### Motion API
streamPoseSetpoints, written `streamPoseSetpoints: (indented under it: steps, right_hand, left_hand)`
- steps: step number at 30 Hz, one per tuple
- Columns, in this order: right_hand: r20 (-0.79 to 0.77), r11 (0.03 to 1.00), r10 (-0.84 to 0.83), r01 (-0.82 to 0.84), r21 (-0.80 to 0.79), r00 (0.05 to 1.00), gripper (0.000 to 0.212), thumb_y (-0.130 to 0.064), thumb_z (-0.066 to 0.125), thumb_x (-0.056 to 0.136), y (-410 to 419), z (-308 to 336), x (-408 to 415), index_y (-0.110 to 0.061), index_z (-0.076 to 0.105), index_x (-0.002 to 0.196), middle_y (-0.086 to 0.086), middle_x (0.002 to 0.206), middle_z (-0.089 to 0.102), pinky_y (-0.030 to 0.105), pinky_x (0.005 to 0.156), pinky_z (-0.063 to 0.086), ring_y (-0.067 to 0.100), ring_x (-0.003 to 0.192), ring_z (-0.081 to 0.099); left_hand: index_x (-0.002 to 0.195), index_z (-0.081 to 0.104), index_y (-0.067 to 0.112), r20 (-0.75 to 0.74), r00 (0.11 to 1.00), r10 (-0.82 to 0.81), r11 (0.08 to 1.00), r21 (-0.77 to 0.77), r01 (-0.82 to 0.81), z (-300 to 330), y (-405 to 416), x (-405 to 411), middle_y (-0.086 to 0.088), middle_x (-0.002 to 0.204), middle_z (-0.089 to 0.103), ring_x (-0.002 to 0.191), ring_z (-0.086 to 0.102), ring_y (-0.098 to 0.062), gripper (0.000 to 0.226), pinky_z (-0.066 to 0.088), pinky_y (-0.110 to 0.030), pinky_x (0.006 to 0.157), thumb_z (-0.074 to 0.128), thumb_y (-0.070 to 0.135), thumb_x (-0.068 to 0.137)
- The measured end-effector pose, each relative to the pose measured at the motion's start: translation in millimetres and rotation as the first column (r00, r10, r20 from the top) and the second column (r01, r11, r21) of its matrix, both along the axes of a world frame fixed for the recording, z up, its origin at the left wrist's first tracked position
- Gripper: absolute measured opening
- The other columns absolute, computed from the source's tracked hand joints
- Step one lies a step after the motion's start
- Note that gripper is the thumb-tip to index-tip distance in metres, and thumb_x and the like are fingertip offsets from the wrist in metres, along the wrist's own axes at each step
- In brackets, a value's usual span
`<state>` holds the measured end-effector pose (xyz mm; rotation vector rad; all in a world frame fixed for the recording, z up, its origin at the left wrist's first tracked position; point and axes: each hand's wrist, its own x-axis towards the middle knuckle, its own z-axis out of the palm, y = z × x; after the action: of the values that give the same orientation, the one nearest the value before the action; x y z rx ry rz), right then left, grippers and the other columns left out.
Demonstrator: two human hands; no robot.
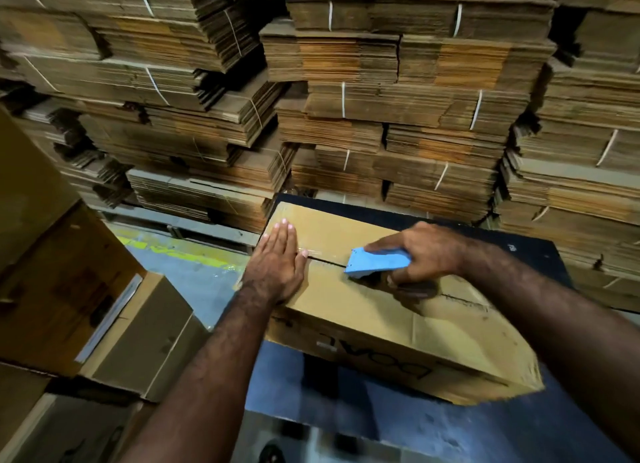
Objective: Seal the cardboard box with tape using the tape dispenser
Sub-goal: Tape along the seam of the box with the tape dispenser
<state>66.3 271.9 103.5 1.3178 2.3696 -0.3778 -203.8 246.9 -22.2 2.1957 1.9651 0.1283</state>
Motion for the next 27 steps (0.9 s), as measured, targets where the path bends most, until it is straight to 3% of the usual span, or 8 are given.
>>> streamPoseSetpoints:
  steps: [6,11,13,15,17,20,24,27]
  right_hand:
    - [0.081,0.998,0.033,-0.037,0.057,0.996,0.07,-0.055,0.063,0.078,2,-5,-22,-0.046,0.04,0.144,-0.008,0.127,0.058,0.041,0.084,0.052,0.015,0.106,0.051]
    - [0.057,0.996,-0.002,-0.003,0.094,0.998,0.071,-0.058,0.062,0.078,-2,-11,-13,-0.048,0.038,0.144,-0.007,0.128,0.059,0.04,0.084,0.052,0.015,0.103,0.052]
    - [0.048,0.996,-0.001,-0.003,0.094,0.999,0.071,-0.059,0.062,0.078,-2,-12,-13,-0.048,0.037,0.144,-0.006,0.128,0.058,0.04,0.085,0.052,0.015,0.102,0.051]
    - [0.04,0.996,0.003,-0.006,0.092,0.999,0.072,-0.062,0.062,0.08,-1,-11,-12,-0.047,0.037,0.145,-0.005,0.131,0.056,0.04,0.085,0.051,0.016,0.107,0.05]
    - [0.036,0.995,0.012,-0.016,0.095,0.999,0.072,-0.068,0.06,0.08,-3,-11,-11,-0.047,0.037,0.146,-0.005,0.134,0.054,0.039,0.084,0.049,0.018,0.113,0.048]
    - [0.01,0.995,0.016,-0.017,0.101,1.0,0.072,-0.071,0.058,0.081,-3,-11,-12,-0.045,0.041,0.145,-0.005,0.135,0.055,0.036,0.081,0.048,0.019,0.115,0.048]
    - [-0.041,0.992,0.049,-0.044,0.116,0.998,0.07,-0.077,0.049,0.082,-3,-11,-1,-0.045,0.042,0.144,-0.005,0.128,0.06,0.036,0.078,0.049,0.017,0.104,0.053]
    - [-0.072,0.994,0.053,-0.046,0.099,0.996,0.069,-0.079,0.041,0.084,-8,-8,31,-0.046,0.041,0.144,-0.004,0.115,0.063,0.032,0.073,0.049,0.013,0.088,0.051]
  left_hand:
    - [0.157,-0.008,0.005,-0.176,0.984,0.018,1.0,-0.018,-0.021,3,-7,11,-0.016,0.166,-0.014,0.154,-0.011,-0.025,0.076,-0.004,-0.039,0.125,0.012,0.053,0.103]
    - [0.156,-0.012,0.015,-0.071,0.939,-0.337,0.938,-0.111,0.328,12,-26,29,-0.005,0.163,-0.021,0.152,-0.016,-0.019,0.073,-0.005,-0.035,0.122,0.012,0.058,0.102]
    - [0.157,-0.009,0.017,-0.026,0.915,-0.402,0.909,-0.128,0.396,17,-33,28,-0.002,0.165,-0.017,0.152,-0.014,-0.015,0.076,-0.002,-0.037,0.126,0.014,0.062,0.101]
    - [0.159,-0.004,0.015,0.037,0.95,-0.311,0.948,-0.06,0.313,16,-34,22,-0.004,0.166,-0.012,0.153,-0.011,-0.016,0.08,0.001,-0.039,0.126,0.016,0.065,0.1]
    - [0.159,-0.002,0.008,0.08,0.994,-0.076,0.997,-0.014,0.077,15,-28,15,-0.011,0.166,-0.011,0.154,-0.009,-0.022,0.084,-0.001,-0.039,0.125,0.014,0.066,0.099]
    - [0.157,-0.005,0.003,0.014,0.988,0.152,0.983,-0.105,-0.149,16,-14,25,-0.019,0.165,-0.013,0.154,-0.012,-0.027,0.087,-0.003,-0.041,0.125,0.01,0.065,0.099]
    - [0.155,-0.01,-0.001,-0.082,0.946,0.313,0.941,-0.106,-0.321,13,-1,52,-0.022,0.164,-0.015,0.153,-0.013,-0.031,0.099,-0.005,-0.043,0.125,0.007,0.074,0.093]
    - [0.155,-0.01,-0.001,-0.125,0.939,0.32,0.939,-0.091,-0.332,6,-1,53,-0.022,0.164,-0.015,0.153,-0.012,-0.032,0.108,-0.005,-0.043,0.123,0.004,0.081,0.087]
